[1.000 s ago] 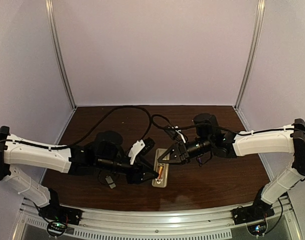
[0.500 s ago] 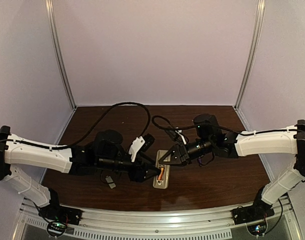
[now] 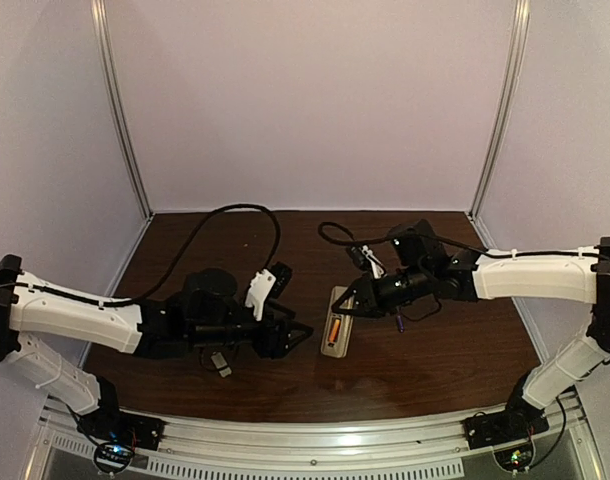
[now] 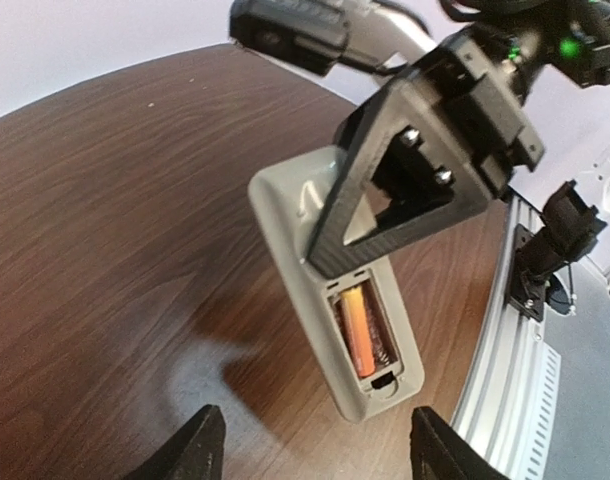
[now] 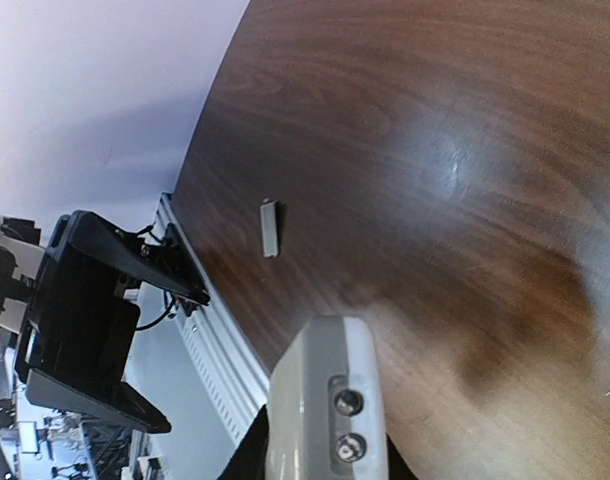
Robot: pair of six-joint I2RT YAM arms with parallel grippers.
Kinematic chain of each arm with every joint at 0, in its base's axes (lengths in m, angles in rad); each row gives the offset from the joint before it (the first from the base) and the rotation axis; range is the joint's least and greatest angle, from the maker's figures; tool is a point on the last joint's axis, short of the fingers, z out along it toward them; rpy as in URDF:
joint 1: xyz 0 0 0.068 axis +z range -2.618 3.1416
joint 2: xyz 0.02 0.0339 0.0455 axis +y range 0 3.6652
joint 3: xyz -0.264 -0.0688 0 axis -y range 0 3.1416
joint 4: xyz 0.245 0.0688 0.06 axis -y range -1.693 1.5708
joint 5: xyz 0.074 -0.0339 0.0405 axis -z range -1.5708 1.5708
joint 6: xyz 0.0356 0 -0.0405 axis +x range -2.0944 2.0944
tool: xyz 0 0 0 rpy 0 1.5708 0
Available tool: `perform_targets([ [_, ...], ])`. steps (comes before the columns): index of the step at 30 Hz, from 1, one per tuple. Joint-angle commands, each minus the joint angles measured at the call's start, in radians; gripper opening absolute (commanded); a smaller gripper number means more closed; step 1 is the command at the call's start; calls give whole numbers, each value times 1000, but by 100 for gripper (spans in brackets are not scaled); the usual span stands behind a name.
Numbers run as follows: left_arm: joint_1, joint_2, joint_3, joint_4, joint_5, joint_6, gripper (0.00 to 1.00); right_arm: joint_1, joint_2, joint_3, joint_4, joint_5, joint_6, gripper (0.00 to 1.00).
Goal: Load the batteries into the remote control
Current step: Remove the battery from the battery compartment.
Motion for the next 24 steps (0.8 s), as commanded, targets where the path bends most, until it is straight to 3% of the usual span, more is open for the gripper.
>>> perform_targets([
  [1, 46, 56, -17, 47, -99, -100, 64, -1, 71, 112, -161, 260, -173, 0],
  [12, 86, 178, -25, 41, -91, -131, 62, 61, 254, 338, -389, 830, -433, 0],
  [20, 102, 246, -29, 123, -28, -139, 58, 138, 247, 359, -392, 939, -504, 0],
  [24, 116, 256, -28, 127, -20, -138, 58, 214, 300, 399, -425, 1071, -548, 0],
])
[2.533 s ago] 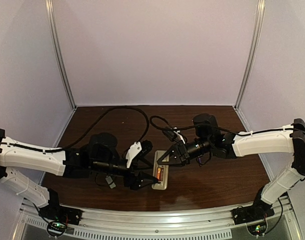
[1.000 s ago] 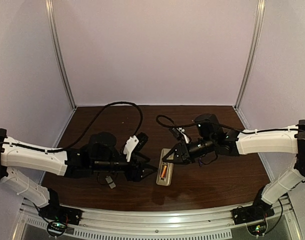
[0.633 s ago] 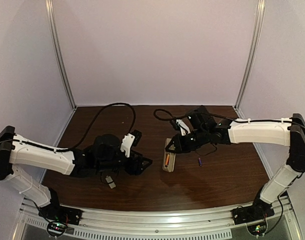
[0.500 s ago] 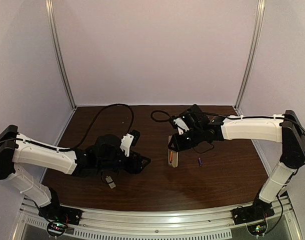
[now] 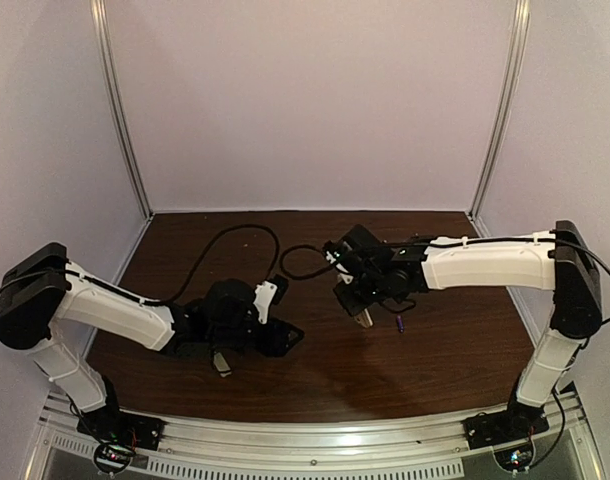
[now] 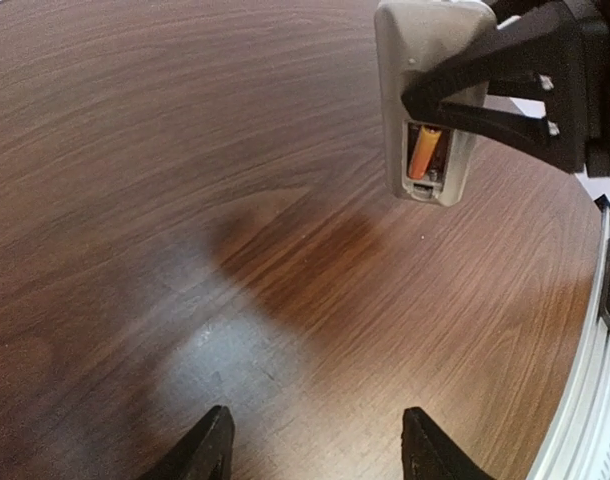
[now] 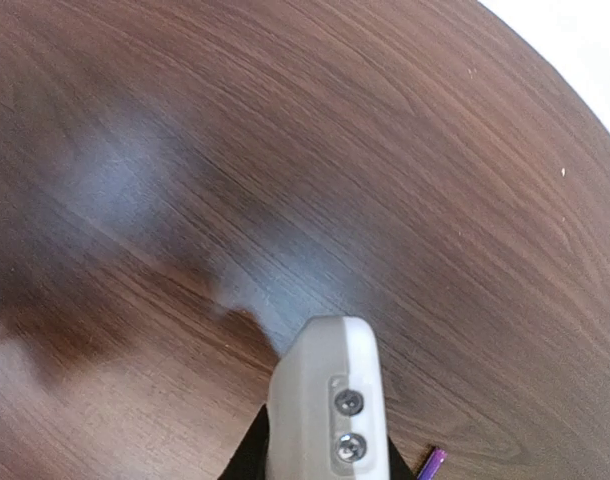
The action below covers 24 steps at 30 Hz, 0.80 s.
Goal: Load the batteries into the remote control
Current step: Remove the battery from the battery compartment.
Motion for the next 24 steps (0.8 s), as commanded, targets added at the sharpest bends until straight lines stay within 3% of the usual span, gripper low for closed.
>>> perform_targets([
  [1, 21, 19, -11, 65, 26, -8, 58, 83, 56, 73, -49, 207, -77, 0],
  [6, 28, 19, -22, 60, 26, -18, 58, 107, 95, 91, -56, 320, -91, 0],
  [10, 30, 28, -20, 51, 26, -2, 56, 102, 94, 97, -61, 297, -82, 0],
  [18, 30, 71, 138, -196, 51, 183, 42, -43, -87, 24, -33, 6, 18, 0],
  [24, 9, 115, 179, -241, 108, -13, 43, -184, -229, -75, 11, -203, 64, 0],
])
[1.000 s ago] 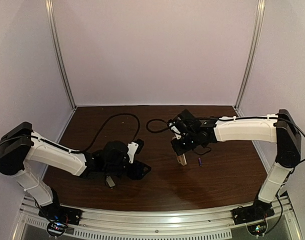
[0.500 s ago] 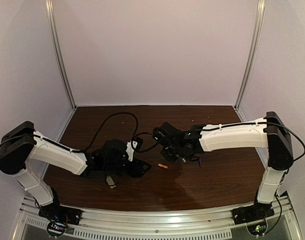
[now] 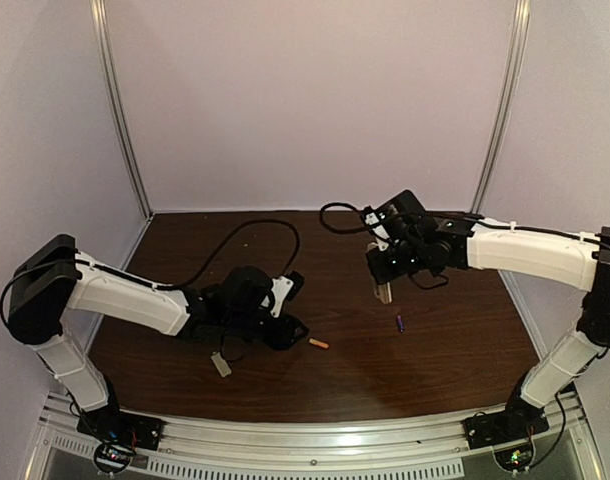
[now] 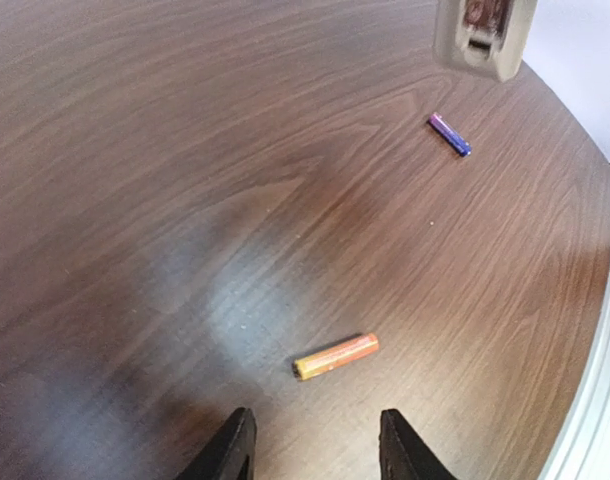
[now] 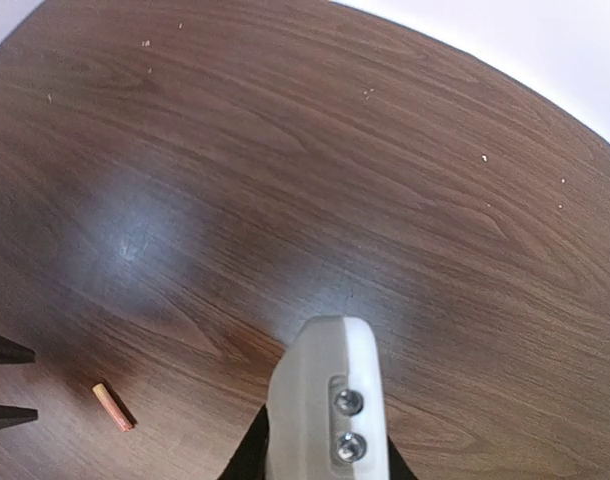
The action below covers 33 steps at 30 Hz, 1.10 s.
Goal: Load the batteries into the remote control
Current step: Remove the battery from the battery compartment, then pick up the battery from the center of the board.
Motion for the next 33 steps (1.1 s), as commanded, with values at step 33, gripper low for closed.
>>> perform_targets([
  [33, -133, 407, 405, -509, -153, -261, 19, -224, -229, -146, 12, -335, 57, 0],
])
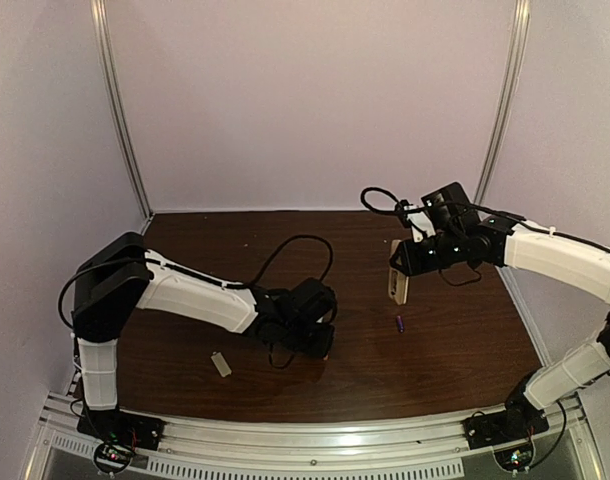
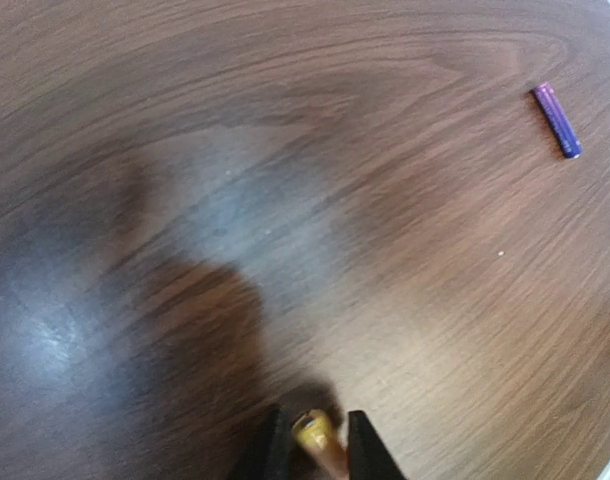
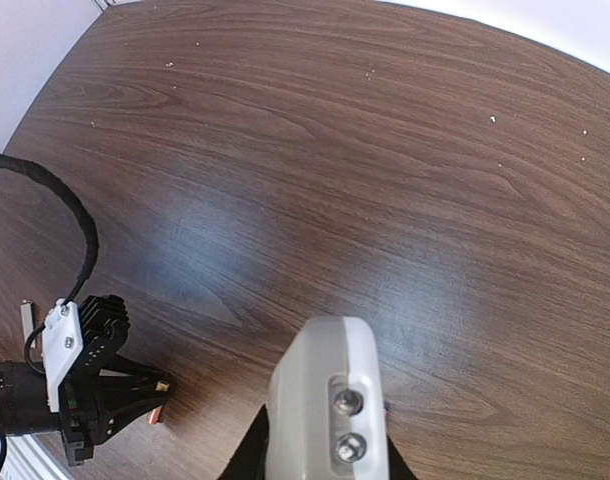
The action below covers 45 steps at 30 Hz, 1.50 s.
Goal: Load the batteries into the remote control
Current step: Pick up the battery from the center of the board.
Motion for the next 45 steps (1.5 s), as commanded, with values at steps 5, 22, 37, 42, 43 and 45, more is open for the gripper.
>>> perform_targets([
  [5, -48, 50, -13, -206, -6, 133, 10, -19, -38, -20, 4, -65, 22, 0],
  [22, -65, -45, -124, -217, -6, 207, 24, -65, -42, -177, 232, -428, 223, 0],
  [37, -65, -222, -167, -192, 16, 250, 0, -125, -15, -394, 583, -658, 473, 0],
  [42, -65, -409, -216, -149, 107, 186, 0, -64, 18, -452, 748, -640, 581, 0],
  [43, -64, -433, -222, -138, 137, 168, 0, -47, 25, -462, 782, -634, 607, 0],
  [45, -63, -471, -231, -116, 165, 133, 0, -14, 43, -482, 854, -619, 660, 0],
])
